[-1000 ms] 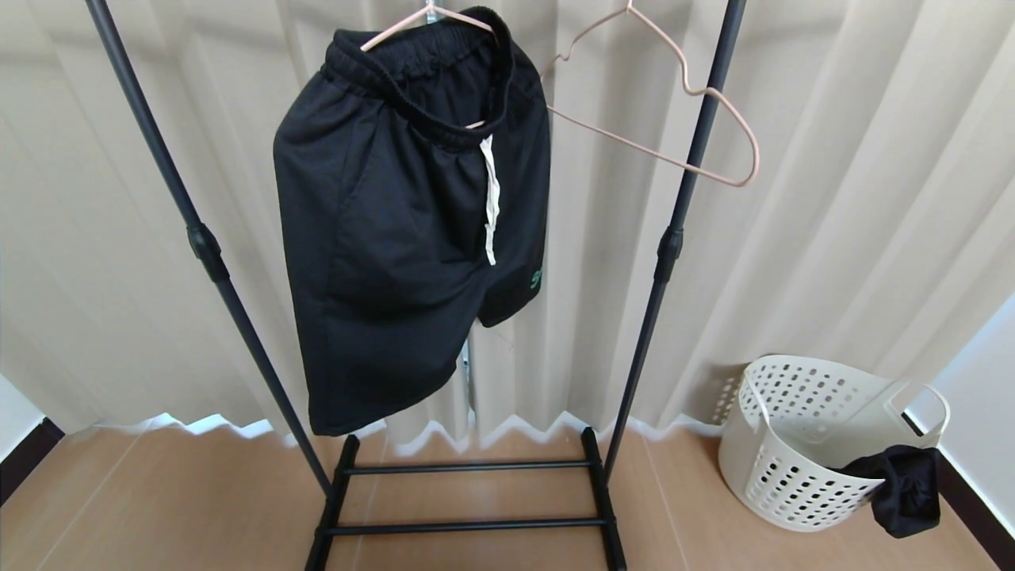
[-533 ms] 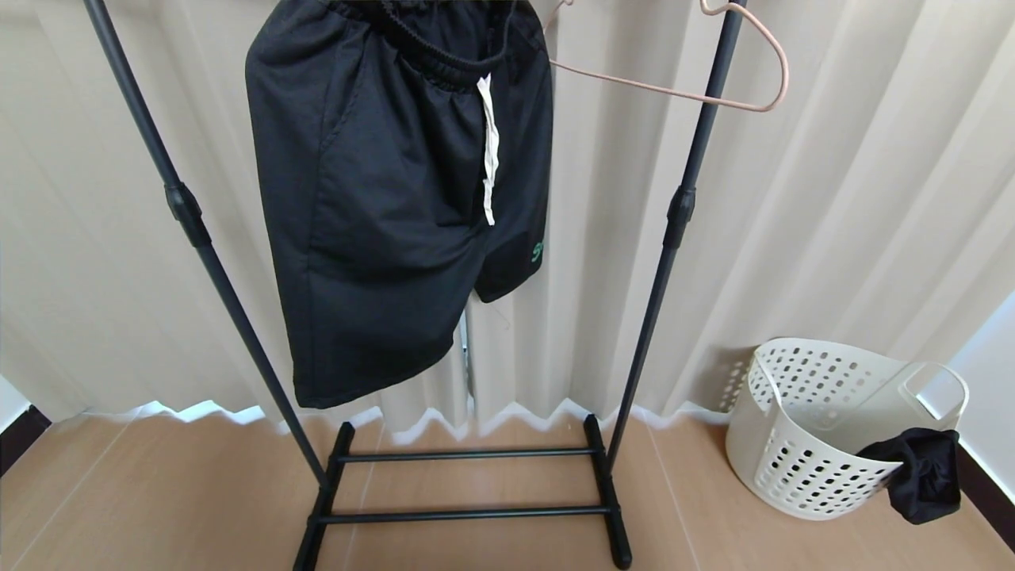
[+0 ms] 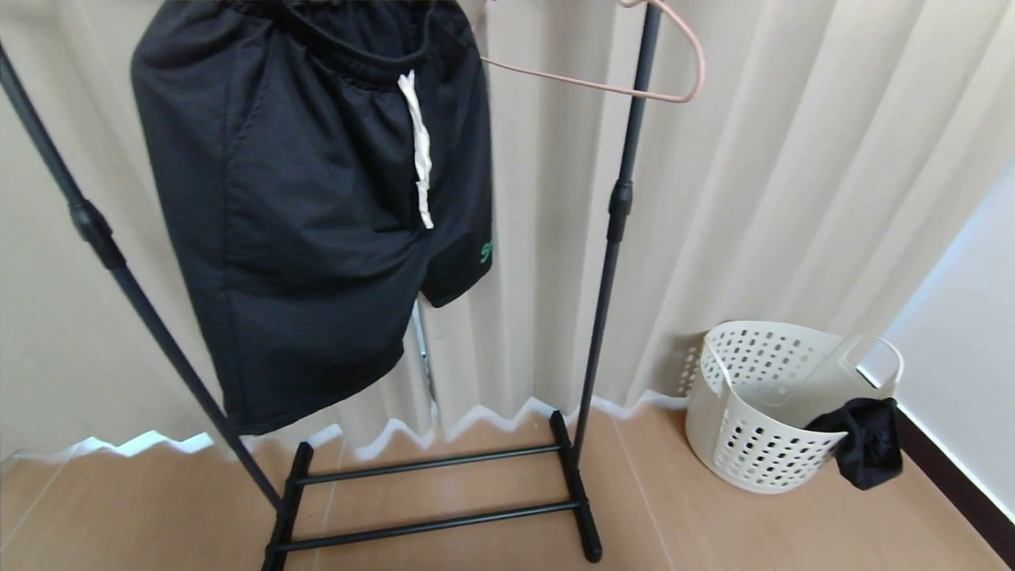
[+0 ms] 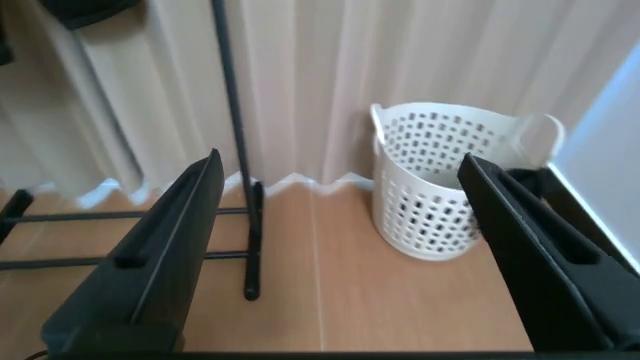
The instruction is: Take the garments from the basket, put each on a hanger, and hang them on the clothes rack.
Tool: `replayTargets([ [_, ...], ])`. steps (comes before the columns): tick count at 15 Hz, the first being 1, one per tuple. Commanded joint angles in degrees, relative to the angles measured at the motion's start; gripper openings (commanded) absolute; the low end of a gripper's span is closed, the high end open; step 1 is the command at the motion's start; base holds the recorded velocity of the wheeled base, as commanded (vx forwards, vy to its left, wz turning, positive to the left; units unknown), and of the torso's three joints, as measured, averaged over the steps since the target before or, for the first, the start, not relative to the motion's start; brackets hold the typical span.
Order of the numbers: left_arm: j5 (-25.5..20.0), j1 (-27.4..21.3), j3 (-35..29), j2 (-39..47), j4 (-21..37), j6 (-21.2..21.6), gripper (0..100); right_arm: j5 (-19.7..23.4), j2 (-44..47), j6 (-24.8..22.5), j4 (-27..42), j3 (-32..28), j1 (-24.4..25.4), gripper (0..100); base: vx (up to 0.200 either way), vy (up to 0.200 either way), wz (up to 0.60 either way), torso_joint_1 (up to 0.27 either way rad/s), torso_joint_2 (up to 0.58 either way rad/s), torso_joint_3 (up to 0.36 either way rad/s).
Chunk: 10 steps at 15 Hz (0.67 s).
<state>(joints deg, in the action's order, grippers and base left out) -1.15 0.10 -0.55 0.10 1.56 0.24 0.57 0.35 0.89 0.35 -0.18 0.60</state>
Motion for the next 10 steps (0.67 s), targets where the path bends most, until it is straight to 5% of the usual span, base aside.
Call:
replayTargets([
  [1, 0.0, 0.0, 0.0, 0.1, 0.0, 0.0, 100, 0.0, 0.1, 0.0, 0.0, 0.0, 0.0, 100, 0.000, 0.000, -0.60, -0.002, 0.00, 0.007],
  [4, 0.0, 0.0, 0.0, 0.1, 0.0, 0.1, 100, 0.0, 0.1, 0.0, 0.0, 0.0, 0.0, 100, 0.000, 0.000, -0.60, 0.002, 0.00, 0.001],
  [10, 0.0, 0.0, 0.0, 0.1, 0.0, 0.1, 100, 0.0, 0.1, 0.0, 0.0, 0.0, 0.0, 100, 0.000, -0.200, 0.00, 0.003, 0.00, 0.006],
])
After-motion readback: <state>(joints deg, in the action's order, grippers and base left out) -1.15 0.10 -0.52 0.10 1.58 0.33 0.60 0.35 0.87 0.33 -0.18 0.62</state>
